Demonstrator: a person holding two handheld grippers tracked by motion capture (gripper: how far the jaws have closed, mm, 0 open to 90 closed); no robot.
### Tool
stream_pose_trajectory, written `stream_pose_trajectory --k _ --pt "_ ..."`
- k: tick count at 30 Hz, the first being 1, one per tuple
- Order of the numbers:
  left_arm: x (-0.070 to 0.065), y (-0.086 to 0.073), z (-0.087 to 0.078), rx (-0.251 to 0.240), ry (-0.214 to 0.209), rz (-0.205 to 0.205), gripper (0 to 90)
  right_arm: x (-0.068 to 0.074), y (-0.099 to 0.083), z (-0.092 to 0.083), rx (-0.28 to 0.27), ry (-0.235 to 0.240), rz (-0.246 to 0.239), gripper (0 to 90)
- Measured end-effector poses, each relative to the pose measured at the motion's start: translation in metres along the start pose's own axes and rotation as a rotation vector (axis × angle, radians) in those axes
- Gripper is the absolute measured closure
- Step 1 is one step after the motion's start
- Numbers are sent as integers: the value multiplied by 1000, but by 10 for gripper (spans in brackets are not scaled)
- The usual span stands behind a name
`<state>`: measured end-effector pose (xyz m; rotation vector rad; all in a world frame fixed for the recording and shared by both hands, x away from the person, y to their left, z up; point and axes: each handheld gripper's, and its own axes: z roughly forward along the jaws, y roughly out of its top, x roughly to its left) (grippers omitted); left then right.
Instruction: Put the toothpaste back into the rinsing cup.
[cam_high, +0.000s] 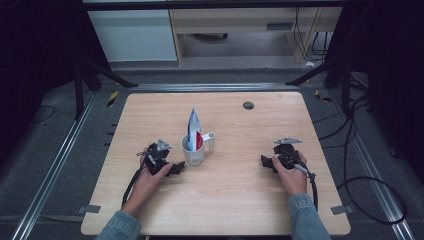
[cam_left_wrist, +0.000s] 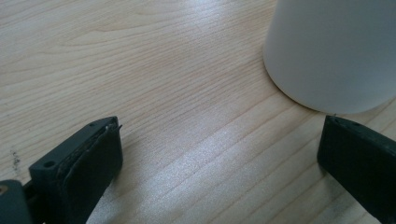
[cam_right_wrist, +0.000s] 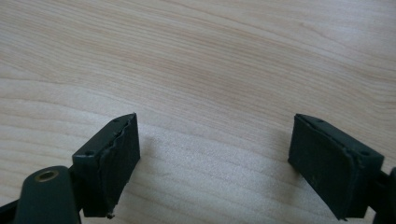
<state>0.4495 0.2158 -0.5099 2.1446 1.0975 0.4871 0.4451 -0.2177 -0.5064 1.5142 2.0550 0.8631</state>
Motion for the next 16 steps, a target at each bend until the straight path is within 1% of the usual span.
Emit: stream_pose_trajectory --k 4,6,8,10,12,16 --pt "0 0 0 0 0 0 0 0 0 3 -23 -19 8 152" --pt "0 0 0 0 0 0 0 1 0 5 -32 -27 3 125" --pt "0 0 0 0 0 0 0 1 -2 8 -55 -33 7 107" --pt "0 0 0 0 0 0 0 1 -2 8 -51 -34 11 82" --pt "0 0 0 0 0 0 0 1 -2 8 -35 -39 19 24" --pt "0 0 0 -1 0 0 0 2 -1 10 -29 -62 34 6"
